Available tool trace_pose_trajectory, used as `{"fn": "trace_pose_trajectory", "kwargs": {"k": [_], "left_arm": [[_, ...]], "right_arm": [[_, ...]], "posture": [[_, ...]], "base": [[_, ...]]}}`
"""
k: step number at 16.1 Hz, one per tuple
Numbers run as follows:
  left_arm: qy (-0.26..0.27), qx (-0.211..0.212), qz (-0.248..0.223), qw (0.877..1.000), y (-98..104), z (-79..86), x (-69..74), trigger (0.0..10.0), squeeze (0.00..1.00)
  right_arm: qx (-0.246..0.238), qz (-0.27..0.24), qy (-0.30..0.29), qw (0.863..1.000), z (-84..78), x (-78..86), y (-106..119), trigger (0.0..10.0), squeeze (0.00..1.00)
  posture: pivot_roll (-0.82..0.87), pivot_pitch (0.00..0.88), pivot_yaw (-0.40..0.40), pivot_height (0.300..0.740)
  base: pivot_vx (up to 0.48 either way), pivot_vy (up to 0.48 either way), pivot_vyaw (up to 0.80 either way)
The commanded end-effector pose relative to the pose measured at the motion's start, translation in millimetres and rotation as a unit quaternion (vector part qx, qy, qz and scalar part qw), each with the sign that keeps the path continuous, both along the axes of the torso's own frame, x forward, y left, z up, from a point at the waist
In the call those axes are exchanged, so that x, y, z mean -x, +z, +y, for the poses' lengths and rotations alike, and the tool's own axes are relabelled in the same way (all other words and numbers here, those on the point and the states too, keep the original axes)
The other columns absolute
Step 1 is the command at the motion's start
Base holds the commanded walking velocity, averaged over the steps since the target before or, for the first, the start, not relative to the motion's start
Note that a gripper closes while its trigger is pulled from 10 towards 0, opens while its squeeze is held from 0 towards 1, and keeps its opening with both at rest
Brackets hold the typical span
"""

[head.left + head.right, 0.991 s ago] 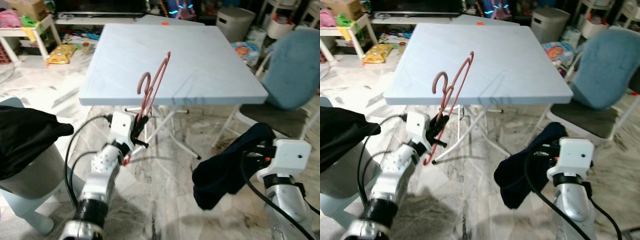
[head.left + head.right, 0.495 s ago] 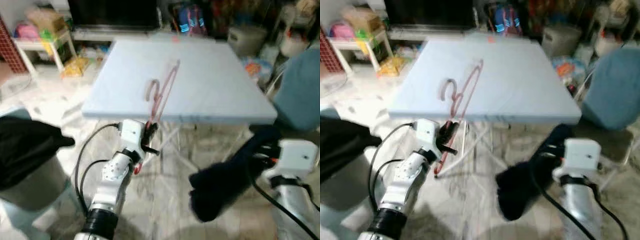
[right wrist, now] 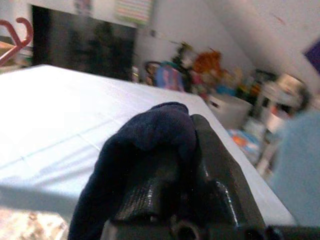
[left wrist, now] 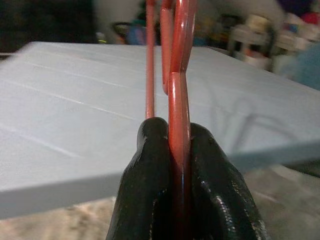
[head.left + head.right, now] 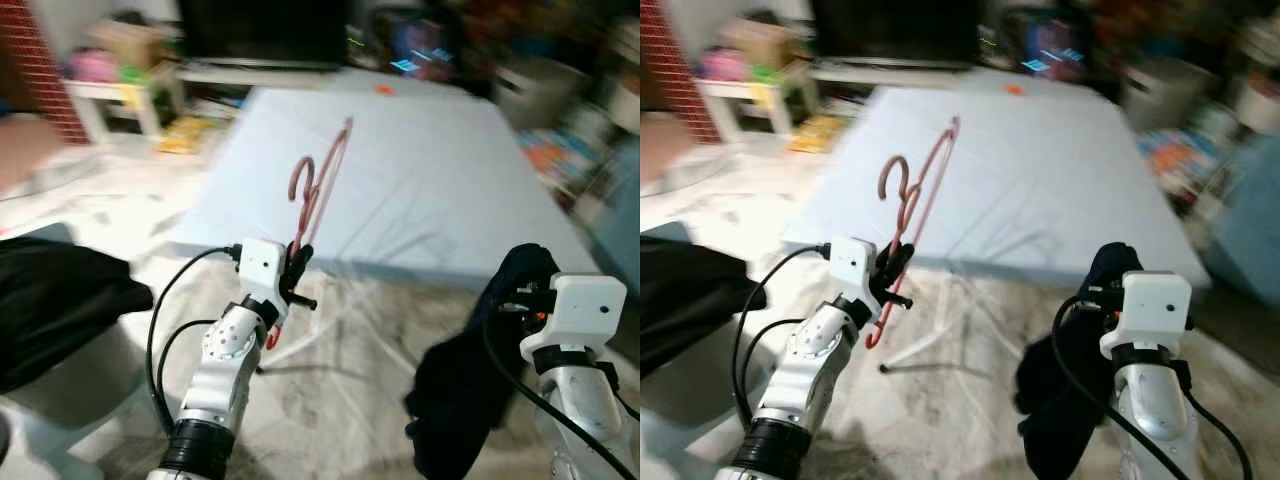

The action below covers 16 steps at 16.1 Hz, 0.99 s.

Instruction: Hang hanger

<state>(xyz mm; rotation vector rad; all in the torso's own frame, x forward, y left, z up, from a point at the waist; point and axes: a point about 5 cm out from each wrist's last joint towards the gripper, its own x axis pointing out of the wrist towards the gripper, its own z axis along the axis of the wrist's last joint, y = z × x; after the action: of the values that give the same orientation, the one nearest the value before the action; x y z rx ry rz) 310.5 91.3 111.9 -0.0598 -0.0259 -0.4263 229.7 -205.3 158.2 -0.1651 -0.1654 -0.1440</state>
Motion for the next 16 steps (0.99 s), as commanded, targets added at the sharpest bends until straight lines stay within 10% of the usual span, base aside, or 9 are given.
{"fn": "trace_pose_trajectory", "kwargs": {"k": [1, 16], "left_arm": [[0.009, 0.0, -0.006, 1.0, 4.0, 7.2, -0.6, 10.0, 0.0], [-0.02, 0.005, 0.017, 1.0, -0.8, 0.8, 4.1, 10.0, 0.0]], "right_arm": [[-0.006, -0.021, 0.013, 1.0, 5.2, -1.9, 9.2, 0.0, 0.0], [-0.015, -0.028, -0.002, 0.999, 6.4, -1.9, 10.0, 0.0, 0.0]], "posture": [[0.04, 0.0, -0.042, 0.74], [0.04, 0.0, -0.042, 0.74]], "base": [[0.405, 0.0, 0.0], [0.417, 0.109, 0.0]]}}
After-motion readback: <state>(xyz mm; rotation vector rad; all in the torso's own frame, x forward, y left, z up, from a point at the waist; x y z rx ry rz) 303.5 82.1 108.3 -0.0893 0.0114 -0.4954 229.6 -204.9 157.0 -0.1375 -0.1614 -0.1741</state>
